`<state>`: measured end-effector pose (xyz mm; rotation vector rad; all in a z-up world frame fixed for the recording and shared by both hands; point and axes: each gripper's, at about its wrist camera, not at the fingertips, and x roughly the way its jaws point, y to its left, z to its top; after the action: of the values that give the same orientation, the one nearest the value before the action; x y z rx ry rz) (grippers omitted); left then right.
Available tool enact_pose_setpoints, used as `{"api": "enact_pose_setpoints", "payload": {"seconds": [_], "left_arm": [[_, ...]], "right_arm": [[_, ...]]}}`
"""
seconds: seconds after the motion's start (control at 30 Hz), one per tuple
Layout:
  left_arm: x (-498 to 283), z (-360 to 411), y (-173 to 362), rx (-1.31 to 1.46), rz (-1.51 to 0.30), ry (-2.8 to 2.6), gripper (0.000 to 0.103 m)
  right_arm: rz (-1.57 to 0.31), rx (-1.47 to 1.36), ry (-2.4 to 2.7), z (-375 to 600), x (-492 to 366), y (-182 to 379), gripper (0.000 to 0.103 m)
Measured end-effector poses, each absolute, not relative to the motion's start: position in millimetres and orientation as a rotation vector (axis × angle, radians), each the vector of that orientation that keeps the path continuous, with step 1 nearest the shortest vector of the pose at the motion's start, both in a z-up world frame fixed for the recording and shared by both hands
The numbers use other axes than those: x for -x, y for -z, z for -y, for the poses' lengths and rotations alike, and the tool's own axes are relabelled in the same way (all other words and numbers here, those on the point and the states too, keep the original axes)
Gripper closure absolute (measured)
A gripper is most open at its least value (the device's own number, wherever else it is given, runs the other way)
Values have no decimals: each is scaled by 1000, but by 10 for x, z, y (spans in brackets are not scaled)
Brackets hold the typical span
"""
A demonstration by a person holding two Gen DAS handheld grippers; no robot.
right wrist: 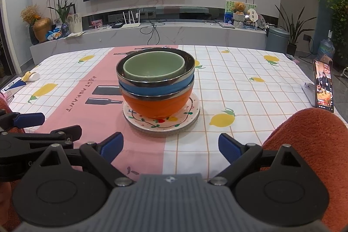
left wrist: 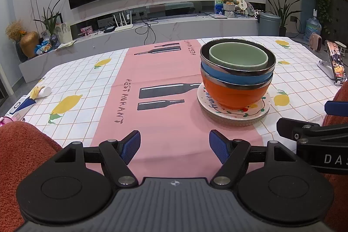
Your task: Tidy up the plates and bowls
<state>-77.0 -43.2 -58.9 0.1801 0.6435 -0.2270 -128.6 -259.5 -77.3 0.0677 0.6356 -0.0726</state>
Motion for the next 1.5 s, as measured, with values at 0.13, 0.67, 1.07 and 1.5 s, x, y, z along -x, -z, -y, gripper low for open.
{"api": "enact_pose_setpoints", "payload": {"seconds": [0.13,0.67,1.07,1.5], "left_arm": [[770,433,587,-181,-641,228,18],[768,437,589,-176,-641,231,18],[770,439,589,-177,-641,232,18],[782,436,564,-178,-626,239,18]], "right_arm": [[-637,-69,72,2593,1284,777,11],[-641,-68,68,2585,1284,801,11],[-642,-69,68,2582,1281,807,11],[-643,-70,67,2579,1284,805,11]]}}
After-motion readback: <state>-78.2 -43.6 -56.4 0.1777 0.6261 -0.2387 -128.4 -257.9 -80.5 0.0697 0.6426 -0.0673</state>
